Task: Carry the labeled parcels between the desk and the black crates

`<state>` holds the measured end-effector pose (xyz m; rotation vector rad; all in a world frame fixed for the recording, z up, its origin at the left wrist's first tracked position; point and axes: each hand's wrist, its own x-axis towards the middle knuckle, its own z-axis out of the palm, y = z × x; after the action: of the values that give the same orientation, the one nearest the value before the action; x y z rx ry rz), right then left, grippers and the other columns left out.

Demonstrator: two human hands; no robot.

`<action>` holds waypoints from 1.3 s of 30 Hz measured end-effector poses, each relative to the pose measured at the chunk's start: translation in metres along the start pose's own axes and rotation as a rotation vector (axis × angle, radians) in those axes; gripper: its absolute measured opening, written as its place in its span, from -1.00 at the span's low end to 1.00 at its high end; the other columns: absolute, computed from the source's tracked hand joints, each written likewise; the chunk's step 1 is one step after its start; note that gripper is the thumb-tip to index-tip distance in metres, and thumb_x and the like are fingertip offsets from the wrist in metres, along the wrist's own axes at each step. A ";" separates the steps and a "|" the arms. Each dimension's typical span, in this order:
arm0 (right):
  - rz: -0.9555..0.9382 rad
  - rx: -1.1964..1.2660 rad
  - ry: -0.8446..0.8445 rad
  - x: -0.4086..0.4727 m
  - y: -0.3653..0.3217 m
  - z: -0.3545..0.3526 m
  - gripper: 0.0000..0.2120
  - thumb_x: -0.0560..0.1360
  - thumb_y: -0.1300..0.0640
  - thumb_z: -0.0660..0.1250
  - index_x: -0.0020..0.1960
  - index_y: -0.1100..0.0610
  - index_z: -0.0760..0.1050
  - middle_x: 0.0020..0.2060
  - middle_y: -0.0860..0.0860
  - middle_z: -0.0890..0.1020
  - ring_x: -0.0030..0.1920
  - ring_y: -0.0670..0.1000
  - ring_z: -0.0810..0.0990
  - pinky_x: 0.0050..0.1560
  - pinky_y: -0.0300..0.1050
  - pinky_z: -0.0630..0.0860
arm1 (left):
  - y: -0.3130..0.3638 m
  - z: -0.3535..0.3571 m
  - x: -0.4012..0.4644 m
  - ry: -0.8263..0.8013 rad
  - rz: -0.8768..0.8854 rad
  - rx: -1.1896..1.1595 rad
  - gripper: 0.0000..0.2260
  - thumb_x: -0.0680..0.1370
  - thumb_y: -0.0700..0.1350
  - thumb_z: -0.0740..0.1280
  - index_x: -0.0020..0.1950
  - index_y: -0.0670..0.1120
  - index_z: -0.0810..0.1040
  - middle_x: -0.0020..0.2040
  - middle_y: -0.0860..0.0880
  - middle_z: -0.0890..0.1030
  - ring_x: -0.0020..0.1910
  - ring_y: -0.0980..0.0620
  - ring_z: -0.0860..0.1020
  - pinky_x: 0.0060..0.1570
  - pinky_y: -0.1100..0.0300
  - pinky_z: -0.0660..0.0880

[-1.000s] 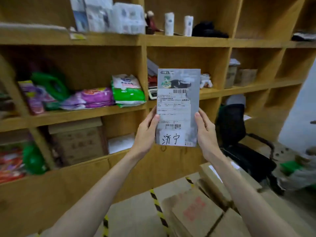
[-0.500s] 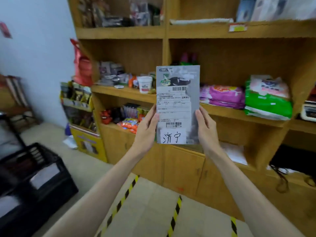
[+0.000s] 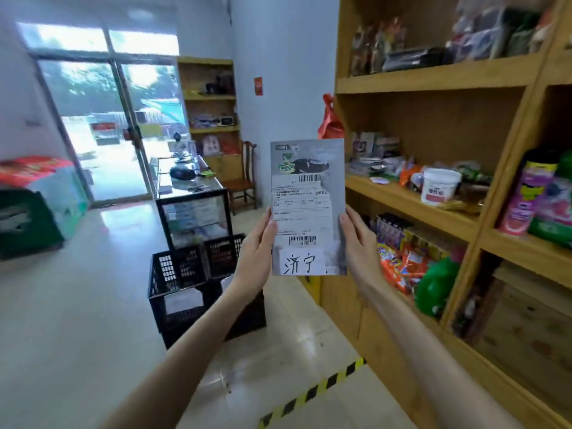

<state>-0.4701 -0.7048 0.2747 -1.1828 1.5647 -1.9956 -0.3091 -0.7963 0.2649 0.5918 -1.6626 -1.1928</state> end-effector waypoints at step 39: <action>0.069 0.113 -0.322 0.223 0.135 0.278 -0.75 0.70 0.18 0.12 0.11 -0.20 0.39 0.00 -0.33 0.56 -0.06 -0.44 0.57 -0.07 -0.50 0.46 | -0.153 -0.210 0.228 0.261 -0.109 0.062 -0.58 0.72 -0.01 0.15 0.60 0.02 0.31 0.41 0.06 0.54 0.30 0.15 0.57 0.25 0.06 0.58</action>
<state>-0.4168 -1.0815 0.2518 -1.3089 1.2990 -1.7229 -0.2363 -1.1330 0.2333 0.8491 -1.4649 -1.0923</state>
